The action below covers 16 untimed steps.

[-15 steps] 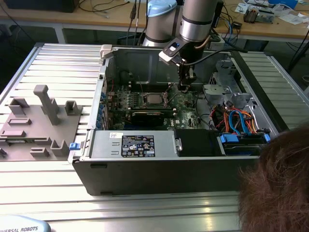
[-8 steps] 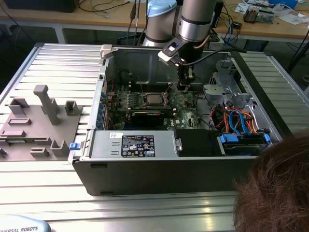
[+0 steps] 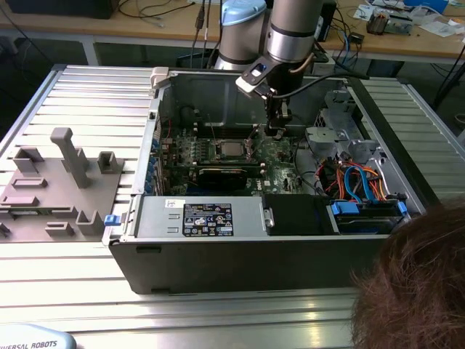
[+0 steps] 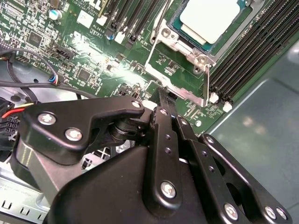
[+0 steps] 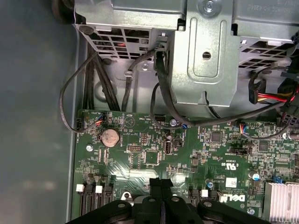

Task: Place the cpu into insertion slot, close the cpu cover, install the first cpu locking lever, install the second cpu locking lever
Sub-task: 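Close the cpu cover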

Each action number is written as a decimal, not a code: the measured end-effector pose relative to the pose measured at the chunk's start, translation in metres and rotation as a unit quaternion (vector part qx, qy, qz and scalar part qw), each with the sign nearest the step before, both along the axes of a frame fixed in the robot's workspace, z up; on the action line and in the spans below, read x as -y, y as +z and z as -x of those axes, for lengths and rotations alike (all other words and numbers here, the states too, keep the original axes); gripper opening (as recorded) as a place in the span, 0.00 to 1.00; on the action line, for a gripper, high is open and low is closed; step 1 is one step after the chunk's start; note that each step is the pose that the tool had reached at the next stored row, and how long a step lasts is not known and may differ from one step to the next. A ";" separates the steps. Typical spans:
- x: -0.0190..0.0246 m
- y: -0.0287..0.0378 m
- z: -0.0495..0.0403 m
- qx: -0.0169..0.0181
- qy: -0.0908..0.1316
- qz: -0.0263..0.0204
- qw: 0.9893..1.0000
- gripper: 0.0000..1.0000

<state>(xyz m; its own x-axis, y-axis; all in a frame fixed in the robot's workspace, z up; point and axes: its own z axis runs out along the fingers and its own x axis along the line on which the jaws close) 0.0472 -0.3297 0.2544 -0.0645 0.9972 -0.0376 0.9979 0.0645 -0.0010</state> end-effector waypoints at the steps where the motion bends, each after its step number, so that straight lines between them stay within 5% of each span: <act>1: 0.0000 0.0000 0.0007 0.000 0.000 0.000 1.000 0.11; 16: 0.0000 0.0001 0.0133 0.001 0.000 0.000 1.000 0.11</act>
<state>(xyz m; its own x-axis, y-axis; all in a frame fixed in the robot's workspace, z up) 0.0339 -0.3297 0.2546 -0.0644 0.9972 -0.0377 0.9979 0.0644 0.0004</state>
